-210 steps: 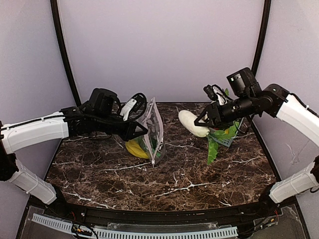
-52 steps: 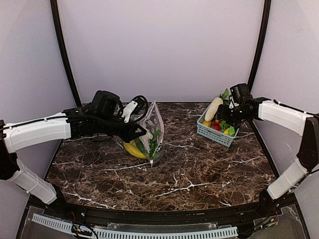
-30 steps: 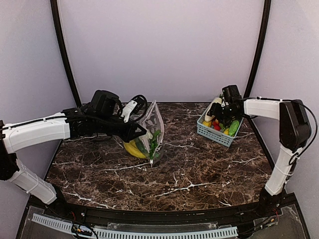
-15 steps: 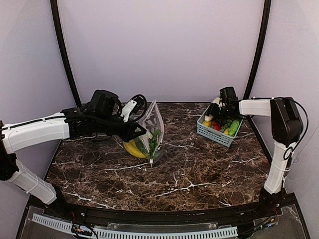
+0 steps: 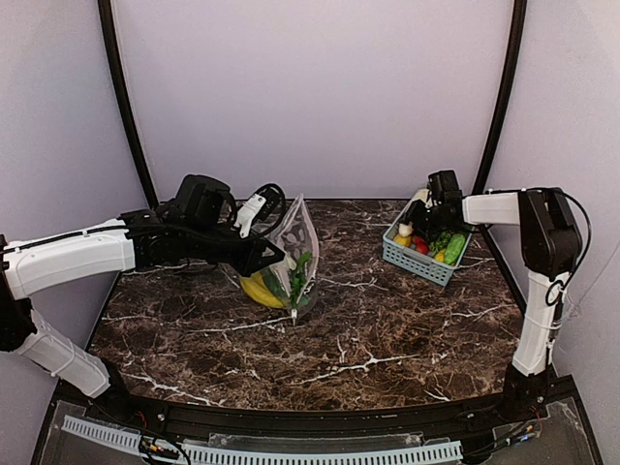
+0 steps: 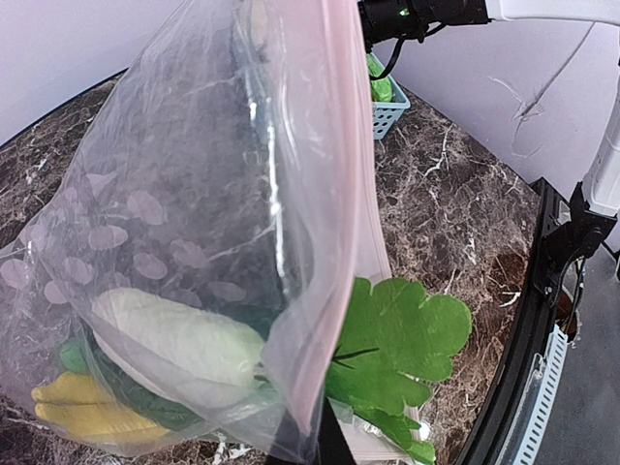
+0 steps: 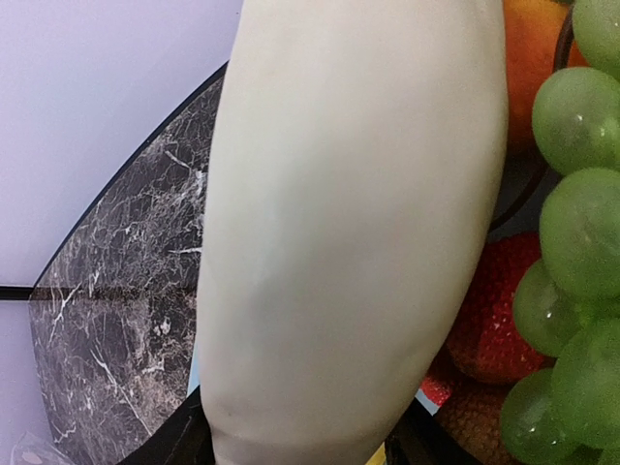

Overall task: Place the food in the zip-top bag and seal the zipper
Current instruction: Pick up the fake vegetable from the bin.

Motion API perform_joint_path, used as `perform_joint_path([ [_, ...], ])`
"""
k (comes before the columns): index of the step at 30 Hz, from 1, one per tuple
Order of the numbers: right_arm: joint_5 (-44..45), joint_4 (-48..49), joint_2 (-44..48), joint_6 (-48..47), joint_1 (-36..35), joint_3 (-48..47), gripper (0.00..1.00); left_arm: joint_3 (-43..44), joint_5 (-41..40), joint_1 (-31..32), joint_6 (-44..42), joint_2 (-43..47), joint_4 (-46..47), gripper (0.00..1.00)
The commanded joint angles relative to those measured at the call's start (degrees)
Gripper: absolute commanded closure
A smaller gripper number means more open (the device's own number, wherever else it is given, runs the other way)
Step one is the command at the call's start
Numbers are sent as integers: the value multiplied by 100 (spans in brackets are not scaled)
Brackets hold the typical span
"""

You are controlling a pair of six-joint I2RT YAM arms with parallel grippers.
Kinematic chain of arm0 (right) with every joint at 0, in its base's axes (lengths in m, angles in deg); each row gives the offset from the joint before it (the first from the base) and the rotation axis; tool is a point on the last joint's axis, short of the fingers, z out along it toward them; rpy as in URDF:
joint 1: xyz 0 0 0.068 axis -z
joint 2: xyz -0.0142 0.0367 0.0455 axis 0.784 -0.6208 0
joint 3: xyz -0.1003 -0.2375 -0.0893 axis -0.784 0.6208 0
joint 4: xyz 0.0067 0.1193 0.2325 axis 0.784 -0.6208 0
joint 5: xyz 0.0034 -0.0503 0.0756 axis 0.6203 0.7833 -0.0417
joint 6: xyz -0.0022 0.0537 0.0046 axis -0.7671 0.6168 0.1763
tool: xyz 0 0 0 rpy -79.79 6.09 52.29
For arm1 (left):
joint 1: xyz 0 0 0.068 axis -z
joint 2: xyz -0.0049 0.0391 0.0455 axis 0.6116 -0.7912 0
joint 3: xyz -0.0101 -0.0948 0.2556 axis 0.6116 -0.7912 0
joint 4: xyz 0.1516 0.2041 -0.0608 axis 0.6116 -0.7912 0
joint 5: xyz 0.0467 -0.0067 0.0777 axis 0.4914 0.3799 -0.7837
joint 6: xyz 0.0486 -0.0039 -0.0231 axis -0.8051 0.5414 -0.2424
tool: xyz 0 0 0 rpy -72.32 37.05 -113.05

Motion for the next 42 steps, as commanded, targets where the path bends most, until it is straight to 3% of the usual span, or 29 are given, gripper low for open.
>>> perform_joint_path([
  [1,-100,251,-62,25,79,-122,46,7,5,-5,-33,175,-25,99],
  [13,54,432,926,-394,89,198,55,5,63,-5,6,164,-9,99],
  [23,-92,222,2068,-1119,89,527,55,-20,56,-5,27,145,27,99],
  [33,-1531,-1511,3029,-2105,-22,601,56,-143,326,-67,233,103,270,99],
  [42,-2109,-3209,3880,-2478,-796,580,56,-146,179,-418,145,174,241,99],
])
